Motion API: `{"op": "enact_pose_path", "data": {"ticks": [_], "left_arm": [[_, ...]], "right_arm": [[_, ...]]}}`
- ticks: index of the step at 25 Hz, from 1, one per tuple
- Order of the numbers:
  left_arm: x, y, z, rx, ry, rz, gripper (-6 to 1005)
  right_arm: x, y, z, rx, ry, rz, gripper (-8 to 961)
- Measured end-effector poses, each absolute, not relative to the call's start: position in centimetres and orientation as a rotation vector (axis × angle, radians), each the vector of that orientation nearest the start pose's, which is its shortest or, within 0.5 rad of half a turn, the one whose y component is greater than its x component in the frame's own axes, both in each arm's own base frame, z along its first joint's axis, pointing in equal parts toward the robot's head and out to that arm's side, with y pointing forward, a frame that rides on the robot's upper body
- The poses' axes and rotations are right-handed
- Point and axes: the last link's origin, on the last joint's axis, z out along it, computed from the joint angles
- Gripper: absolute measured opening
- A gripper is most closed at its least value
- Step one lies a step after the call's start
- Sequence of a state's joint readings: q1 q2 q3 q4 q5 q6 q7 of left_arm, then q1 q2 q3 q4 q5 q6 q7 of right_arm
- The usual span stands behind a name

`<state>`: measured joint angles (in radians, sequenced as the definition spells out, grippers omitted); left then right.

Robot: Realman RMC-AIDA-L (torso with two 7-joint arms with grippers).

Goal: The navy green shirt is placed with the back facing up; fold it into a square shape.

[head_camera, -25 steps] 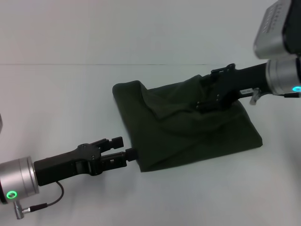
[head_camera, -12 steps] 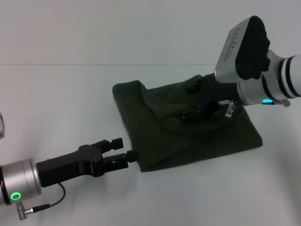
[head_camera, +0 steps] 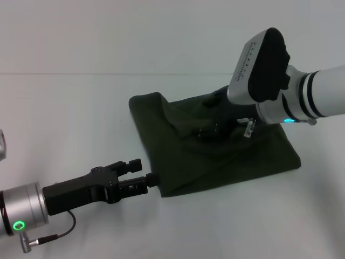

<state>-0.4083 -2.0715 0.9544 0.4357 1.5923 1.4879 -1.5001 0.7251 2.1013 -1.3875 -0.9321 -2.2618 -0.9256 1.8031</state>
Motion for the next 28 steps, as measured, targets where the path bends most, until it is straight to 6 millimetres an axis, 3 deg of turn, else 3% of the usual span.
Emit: {"op": "enact_pose_path", "data": {"ticks": [8, 19, 28], "left_arm": [[-27.85, 29.13, -3.68, -2.535, -1.144, -1.025, 934], [-27.9, 29.11, -3.71, -2.538, -1.144, -1.018, 933], [-27.91, 29.1, -3.72, -2.538, -1.145, -1.017, 933]], "right_arm": [[15.86, 41.82, -6.31, -2.634, 0.079, -0.118, 697], [15.81, 41.84, -6.15, -2.631, 0.121, -0.114, 644], [15.81, 41.93, -6.0, -2.623, 0.165, -0.094, 266]]}}
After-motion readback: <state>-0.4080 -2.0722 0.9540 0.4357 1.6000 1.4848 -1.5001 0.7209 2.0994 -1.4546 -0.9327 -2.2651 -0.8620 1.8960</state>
